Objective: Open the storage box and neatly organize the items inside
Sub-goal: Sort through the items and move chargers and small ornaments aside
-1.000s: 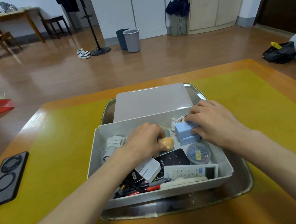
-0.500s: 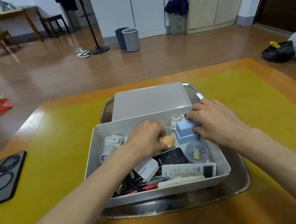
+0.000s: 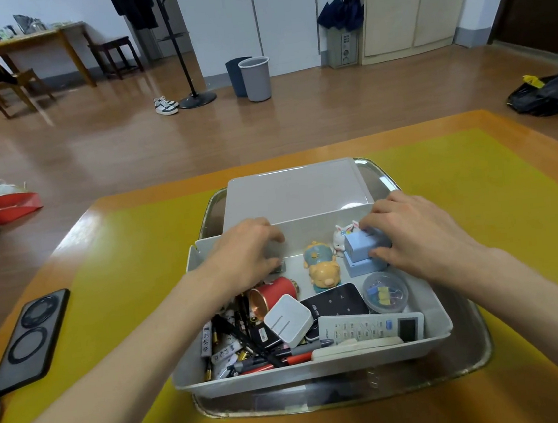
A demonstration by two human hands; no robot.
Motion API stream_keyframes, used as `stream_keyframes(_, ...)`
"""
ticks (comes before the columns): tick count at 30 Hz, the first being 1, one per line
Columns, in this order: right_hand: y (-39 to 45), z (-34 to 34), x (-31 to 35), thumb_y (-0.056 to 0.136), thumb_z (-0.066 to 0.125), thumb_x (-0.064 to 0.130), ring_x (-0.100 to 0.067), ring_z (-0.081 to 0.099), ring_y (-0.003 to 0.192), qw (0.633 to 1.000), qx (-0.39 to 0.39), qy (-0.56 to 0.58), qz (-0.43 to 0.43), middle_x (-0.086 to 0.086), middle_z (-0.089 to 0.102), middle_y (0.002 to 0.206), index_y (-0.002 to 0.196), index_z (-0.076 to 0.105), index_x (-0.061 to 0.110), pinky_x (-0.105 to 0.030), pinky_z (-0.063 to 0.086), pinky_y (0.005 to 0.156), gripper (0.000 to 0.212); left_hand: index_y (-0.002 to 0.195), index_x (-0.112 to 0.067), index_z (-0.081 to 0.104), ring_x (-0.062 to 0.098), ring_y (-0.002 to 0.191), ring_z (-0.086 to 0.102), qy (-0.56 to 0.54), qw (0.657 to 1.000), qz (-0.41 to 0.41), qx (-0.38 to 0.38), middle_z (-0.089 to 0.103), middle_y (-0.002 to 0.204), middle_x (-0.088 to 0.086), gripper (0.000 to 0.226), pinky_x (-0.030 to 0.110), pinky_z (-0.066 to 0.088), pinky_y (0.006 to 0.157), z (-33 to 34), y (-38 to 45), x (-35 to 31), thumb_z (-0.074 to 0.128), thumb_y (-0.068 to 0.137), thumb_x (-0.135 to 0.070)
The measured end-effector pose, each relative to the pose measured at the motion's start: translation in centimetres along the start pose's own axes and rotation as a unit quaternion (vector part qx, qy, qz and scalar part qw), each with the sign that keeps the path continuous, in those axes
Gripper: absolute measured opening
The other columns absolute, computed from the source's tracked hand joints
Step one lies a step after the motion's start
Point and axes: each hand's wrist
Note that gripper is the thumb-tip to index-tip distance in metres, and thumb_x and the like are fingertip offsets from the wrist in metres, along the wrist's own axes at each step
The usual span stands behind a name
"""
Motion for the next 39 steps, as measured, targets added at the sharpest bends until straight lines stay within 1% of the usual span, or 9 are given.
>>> stream_keyframes(2,0.0,0.0,0.1,0.086,0.066,0.044,-0.016,0.048,0.109,1.0,0.0,0.002,0.003,0.011,0.062,0.114,0.121,0.064,0.03,-0.03,0.036,0.088,0.038,0.118,-0.023,0.068,0.023,0.113,0.058,0.038,0.999,-0.005,0.015,0.065,0.118,-0.001,0.034,0.036,0.049,0.088,0.6,0.0,-0.1,0.07,0.085,-0.03)
stream_keyframes(5,-0.1,0.0,0.2,0.086,0.065,0.044,-0.016,0.048,0.109,1.0,0.003,0.001,0.002,0.011,0.062,0.115,0.121,0.064,0.031,-0.03,0.036,0.089,0.038,0.098,-0.02,0.07,0.028,0.098,0.062,0.088,0.995,-0.033,0.045,0.07,0.101,0.003,0.018,0.037,0.052,0.075,1.4,0.2,0.2,0.066,0.083,-0.03)
stream_keyframes(10,-0.2,0.0,0.2,0.086,0.064,0.04,-0.018,0.049,0.109,1.0,0.003,0.006,0.006,0.01,0.063,0.114,0.121,0.065,0.03,-0.032,0.039,0.088,0.036,0.085,-0.017,0.069,0.03,0.086,0.061,0.053,0.994,-0.059,0.071,0.067,0.086,0.004,0.007,0.033,0.044,0.064,2.2,0.4,0.7,0.063,0.082,-0.021)
stream_keyframes(16,0.0,0.2,0.2,0.087,0.063,0.041,-0.018,0.049,0.108,1.0,-0.005,0.015,0.005,0.009,0.063,0.112,0.119,0.065,0.029,-0.032,0.039,0.086,0.035,0.098,-0.025,0.071,0.025,0.097,0.063,0.038,0.996,-0.055,0.049,0.071,0.1,-0.002,0.019,0.033,0.049,0.072,2.7,0.5,0.9,0.061,0.083,-0.018)
stream_keyframes(21,-0.1,0.2,0.2,0.087,0.063,0.04,-0.018,0.05,0.106,1.0,-0.01,0.023,0.002,0.008,0.064,0.11,0.119,0.066,0.028,-0.034,0.041,0.085,0.034,0.088,-0.024,0.066,0.021,0.088,0.061,0.027,0.998,-0.033,0.043,0.068,0.09,-0.006,0.008,0.029,0.039,0.061,1.8,0.6,0.5,0.064,0.081,-0.021)
stream_keyframes(26,-0.2,0.2,-0.1,0.087,0.064,0.035,-0.018,0.049,0.106,1.0,-0.012,0.025,-0.007,0.009,0.063,0.109,0.115,0.065,0.029,-0.034,0.041,0.086,0.029,0.082,-0.022,0.072,0.012,0.074,0.06,-0.074,0.995,0.016,-0.068,0.067,0.078,-0.009,0.008,0.03,0.047,0.065,-0.3,1.1,-1.4,0.067,0.08,-0.016)
stream_keyframes(30,-0.3,0.3,-0.2,0.087,0.067,0.032,-0.017,0.049,0.105,0.999,-0.016,0.035,-0.008,0.009,0.063,0.11,0.117,0.064,0.029,-0.034,0.042,0.088,0.03,0.09,-0.02,0.074,0.0,0.068,0.061,-0.204,0.971,0.014,-0.121,0.066,0.072,-0.011,0.017,0.016,0.049,0.067,-0.2,2.0,-3.8,0.083,0.076,-0.017)
stream_keyframes(32,-0.4,0.3,-0.2,0.086,0.068,0.031,-0.017,0.05,0.104,0.999,-0.019,0.037,-0.009,0.009,0.063,0.109,0.117,0.065,0.029,-0.033,0.042,0.087,0.032,0.089,-0.019,0.075,-0.003,0.064,0.059,-0.213,0.969,0.018,-0.125,0.064,0.069,-0.014,0.018,0.012,0.046,0.063,0.8,2.7,-5.0,0.085,0.074,-0.017)
stream_keyframes(39,-0.4,0.6,-0.5,0.085,0.068,0.032,-0.016,0.049,0.101,0.998,-0.029,0.046,-0.014,0.01,0.063,0.106,0.113,0.066,0.029,-0.032,0.041,0.089,0.028,0.088,-0.024,0.078,0.011,0.068,0.063,-0.167,0.983,0.023,-0.076,0.073,0.075,-0.005,0.015,0.031,0.053,0.068,3.5,4.4,-6.6,0.076,0.077,-0.013)
Point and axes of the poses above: each hand's wrist, its own y-axis towards the middle knuckle, its own z-axis out of the palm, x = y × z
